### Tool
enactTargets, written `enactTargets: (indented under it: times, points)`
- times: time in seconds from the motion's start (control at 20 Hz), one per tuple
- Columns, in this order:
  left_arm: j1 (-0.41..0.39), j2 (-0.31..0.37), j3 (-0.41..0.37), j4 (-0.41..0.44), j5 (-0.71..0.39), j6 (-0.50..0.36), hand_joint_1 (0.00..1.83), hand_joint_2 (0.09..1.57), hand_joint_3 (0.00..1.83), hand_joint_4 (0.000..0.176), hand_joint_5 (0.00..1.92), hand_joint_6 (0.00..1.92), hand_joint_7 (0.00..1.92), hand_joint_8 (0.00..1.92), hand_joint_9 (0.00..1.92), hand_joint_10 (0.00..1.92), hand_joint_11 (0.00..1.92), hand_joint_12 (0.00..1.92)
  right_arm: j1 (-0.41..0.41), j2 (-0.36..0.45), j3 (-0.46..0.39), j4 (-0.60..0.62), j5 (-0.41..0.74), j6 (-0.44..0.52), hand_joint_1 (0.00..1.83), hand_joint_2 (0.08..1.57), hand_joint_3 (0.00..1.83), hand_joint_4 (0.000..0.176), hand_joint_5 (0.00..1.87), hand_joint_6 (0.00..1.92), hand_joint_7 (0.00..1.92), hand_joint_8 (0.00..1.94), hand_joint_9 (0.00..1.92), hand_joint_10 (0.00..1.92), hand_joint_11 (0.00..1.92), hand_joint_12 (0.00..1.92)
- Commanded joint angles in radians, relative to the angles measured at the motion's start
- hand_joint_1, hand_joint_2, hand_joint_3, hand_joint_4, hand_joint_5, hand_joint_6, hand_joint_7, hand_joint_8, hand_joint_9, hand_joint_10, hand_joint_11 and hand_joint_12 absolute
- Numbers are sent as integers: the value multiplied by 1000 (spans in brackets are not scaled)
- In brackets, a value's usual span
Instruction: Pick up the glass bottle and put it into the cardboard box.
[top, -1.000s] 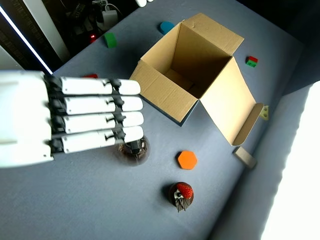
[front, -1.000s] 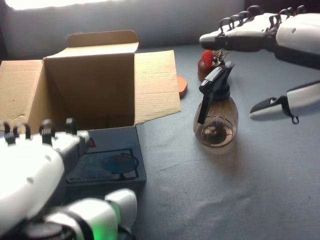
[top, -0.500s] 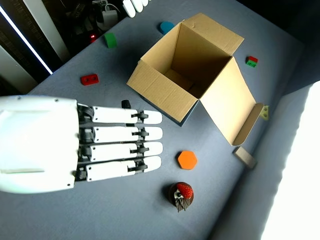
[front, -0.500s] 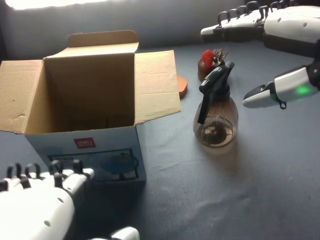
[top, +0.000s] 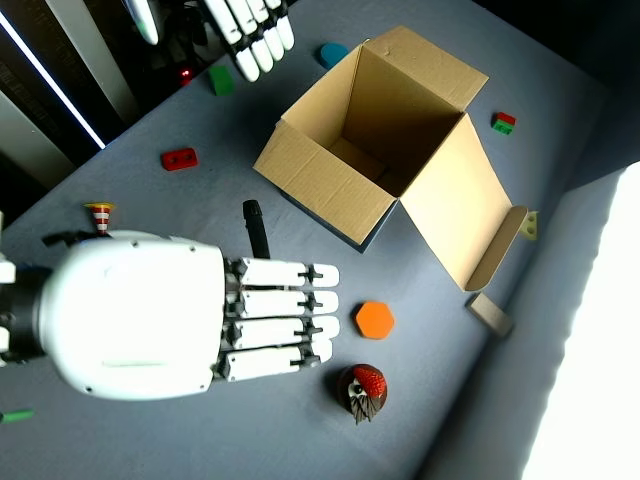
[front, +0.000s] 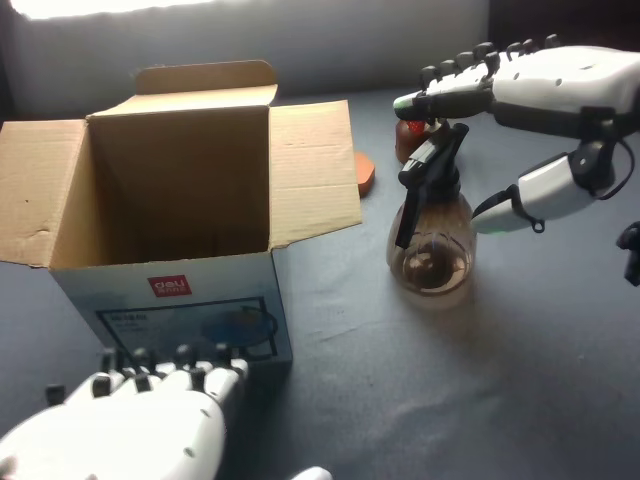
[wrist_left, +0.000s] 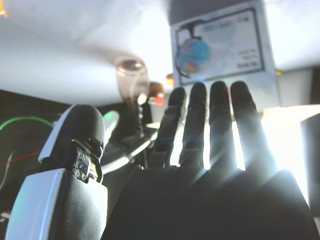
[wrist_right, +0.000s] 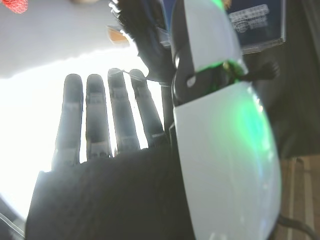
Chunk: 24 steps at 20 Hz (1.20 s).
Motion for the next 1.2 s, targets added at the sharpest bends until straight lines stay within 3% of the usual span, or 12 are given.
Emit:
enactTargets:
  times: [0.0,0.05,0.15,0.35,0.5,1.15]
  points:
    - [-3,-7,3,88,-38,-6,54,1278,2,0,102,6,116,3,78,2,0,258,9,0,3,11,102,-1,1076,983,0,0,164,2,180,0,121,25,0,355]
    - [10,-30,13,88,-57,-7,58,1280,2,0,108,6,118,2,81,2,0,277,8,-10,8,11,101,-2,1077,981,0,0,166,2,182,1,123,22,0,326]
    - [97,-66,32,155,-59,-103,60,1281,1,0,112,5,120,1,83,2,0,304,4,-37,27,56,95,-42,1068,981,0,0,166,2,180,0,120,19,0,312]
    - [173,-76,53,224,-45,-142,47,1285,2,0,71,0,106,0,82,1,0,297,4,-66,53,94,97,-80,1051,983,0,0,159,0,162,0,109,11,0,277]
    - [253,-82,75,294,-23,-237,35,1288,2,0,66,0,96,0,77,0,0,262,-4,-87,73,97,101,-78,1049,983,0,0,160,0,161,0,110,11,0,277]
    - [392,-111,166,504,79,-278,44,1292,2,0,80,0,111,0,89,0,0,289,-11,-107,92,102,107,-80,1061,987,0,0,159,0,161,1,114,11,0,285]
